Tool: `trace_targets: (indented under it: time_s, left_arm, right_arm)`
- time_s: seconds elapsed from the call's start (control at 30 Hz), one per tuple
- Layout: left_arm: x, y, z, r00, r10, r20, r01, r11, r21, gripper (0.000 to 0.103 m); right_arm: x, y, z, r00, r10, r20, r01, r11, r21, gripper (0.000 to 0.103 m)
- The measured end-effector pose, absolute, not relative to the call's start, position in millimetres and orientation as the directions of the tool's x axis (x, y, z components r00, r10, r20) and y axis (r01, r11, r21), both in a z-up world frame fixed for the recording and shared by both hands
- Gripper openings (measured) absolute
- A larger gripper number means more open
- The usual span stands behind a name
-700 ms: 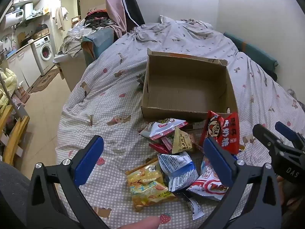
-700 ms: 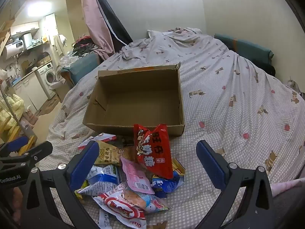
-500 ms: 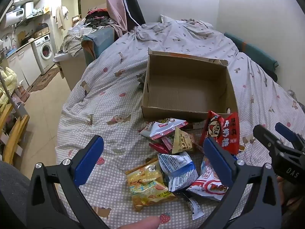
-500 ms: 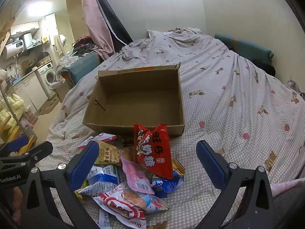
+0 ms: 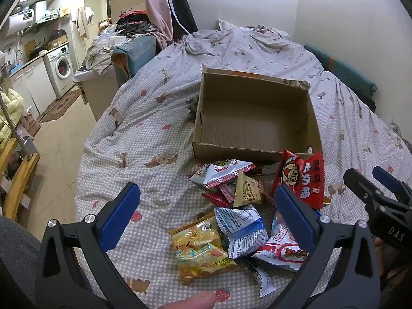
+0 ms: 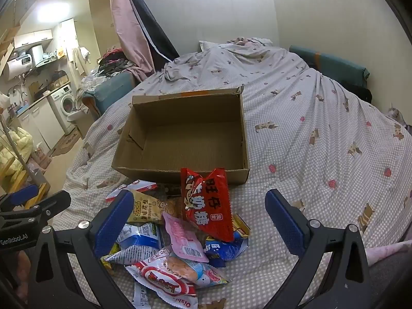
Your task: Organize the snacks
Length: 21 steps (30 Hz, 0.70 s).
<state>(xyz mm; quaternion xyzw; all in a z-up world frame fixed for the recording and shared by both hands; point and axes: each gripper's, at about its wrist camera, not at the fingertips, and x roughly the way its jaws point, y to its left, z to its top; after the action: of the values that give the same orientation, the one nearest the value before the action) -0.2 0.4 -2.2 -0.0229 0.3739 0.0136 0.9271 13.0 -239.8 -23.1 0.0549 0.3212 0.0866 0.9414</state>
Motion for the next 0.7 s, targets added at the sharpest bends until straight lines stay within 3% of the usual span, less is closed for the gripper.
trace_targets:
  time_s: [0.7]
  left_arm:
    - [0.8, 5.0, -4.1, 0.719, 0.006, -0.694, -0.043, 0.998, -0.037, 0.103]
  right_arm:
    - [12.7, -240.4, -22.3, 0.779, 0.198, -0.596, -0.127, 0.979, 0.159, 0.103]
